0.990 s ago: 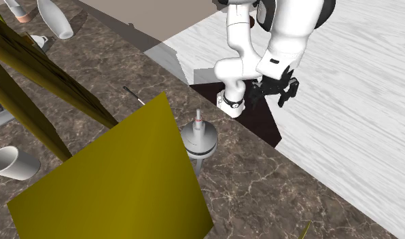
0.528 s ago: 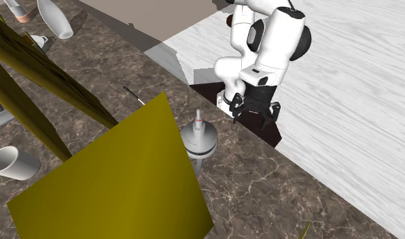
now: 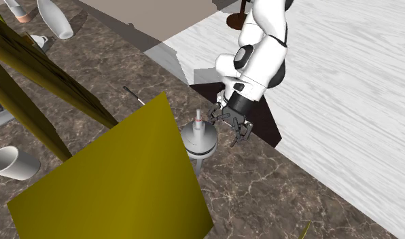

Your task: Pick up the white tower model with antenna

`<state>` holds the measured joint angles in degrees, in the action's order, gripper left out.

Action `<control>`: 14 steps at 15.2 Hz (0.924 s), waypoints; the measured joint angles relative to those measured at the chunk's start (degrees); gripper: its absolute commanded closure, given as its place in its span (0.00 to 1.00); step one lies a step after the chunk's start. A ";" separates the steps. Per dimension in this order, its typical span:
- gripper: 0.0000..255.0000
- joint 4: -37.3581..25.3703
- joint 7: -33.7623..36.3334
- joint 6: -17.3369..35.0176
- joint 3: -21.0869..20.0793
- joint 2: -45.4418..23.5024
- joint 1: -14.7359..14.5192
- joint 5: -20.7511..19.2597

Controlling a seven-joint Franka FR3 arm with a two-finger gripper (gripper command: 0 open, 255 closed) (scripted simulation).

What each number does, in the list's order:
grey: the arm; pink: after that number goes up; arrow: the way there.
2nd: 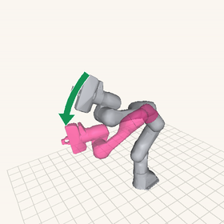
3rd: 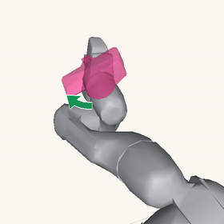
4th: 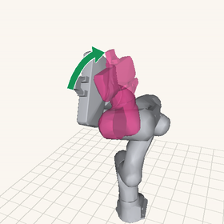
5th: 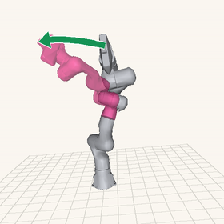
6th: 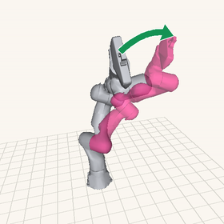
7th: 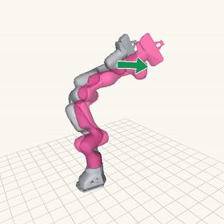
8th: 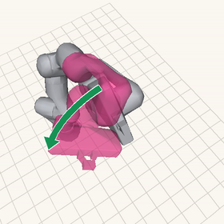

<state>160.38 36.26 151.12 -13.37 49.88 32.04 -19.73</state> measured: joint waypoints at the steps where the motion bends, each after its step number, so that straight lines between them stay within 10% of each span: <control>1: 0.00 0.46 3.74 3.92 -2.53 -1.11 4.17 -1.78; 4: 0.00 2.30 13.15 13.26 -9.42 -1.97 15.04 -5.53; 11: 0.00 5.46 18.69 20.97 -15.48 -3.36 21.94 -7.62; 12: 1.00 5.66 18.93 21.47 -15.84 -3.48 22.38 -7.75; 14: 1.00 5.75 19.14 21.90 -16.17 -3.63 22.79 -7.85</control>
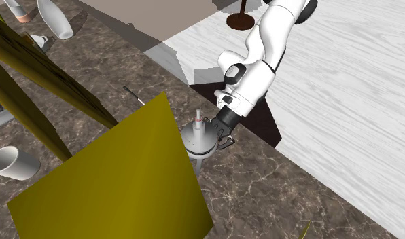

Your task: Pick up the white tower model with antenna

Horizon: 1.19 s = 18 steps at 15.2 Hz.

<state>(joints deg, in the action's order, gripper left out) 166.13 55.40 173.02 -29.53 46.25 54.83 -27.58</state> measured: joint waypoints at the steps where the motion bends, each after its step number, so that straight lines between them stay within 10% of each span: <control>1: 1.00 0.00 0.04 0.09 -0.06 -0.01 0.07 -0.02; 18: 1.00 -4.01 -5.24 -8.07 6.65 1.69 -6.40 2.01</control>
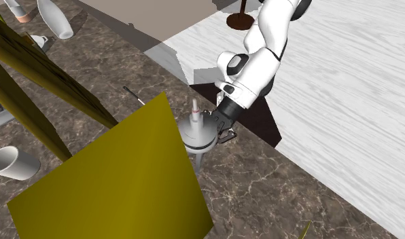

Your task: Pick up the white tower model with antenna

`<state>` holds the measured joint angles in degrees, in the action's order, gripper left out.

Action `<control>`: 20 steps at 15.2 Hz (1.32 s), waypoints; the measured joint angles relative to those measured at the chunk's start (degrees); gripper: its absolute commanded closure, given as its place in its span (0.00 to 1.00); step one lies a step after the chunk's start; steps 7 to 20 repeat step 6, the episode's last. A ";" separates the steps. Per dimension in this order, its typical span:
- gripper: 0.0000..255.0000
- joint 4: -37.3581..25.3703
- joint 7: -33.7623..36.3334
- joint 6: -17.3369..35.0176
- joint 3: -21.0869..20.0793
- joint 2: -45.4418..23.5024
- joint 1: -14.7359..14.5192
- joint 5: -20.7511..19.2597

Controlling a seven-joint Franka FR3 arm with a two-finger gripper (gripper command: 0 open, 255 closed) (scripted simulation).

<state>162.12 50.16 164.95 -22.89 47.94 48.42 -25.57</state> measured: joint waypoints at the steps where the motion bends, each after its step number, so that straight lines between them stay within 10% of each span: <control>1: 1.00 -0.62 -0.58 -1.12 0.61 0.28 -0.75 0.33; 20: 1.00 -3.23 -2.79 -5.08 2.65 0.97 -2.96 1.45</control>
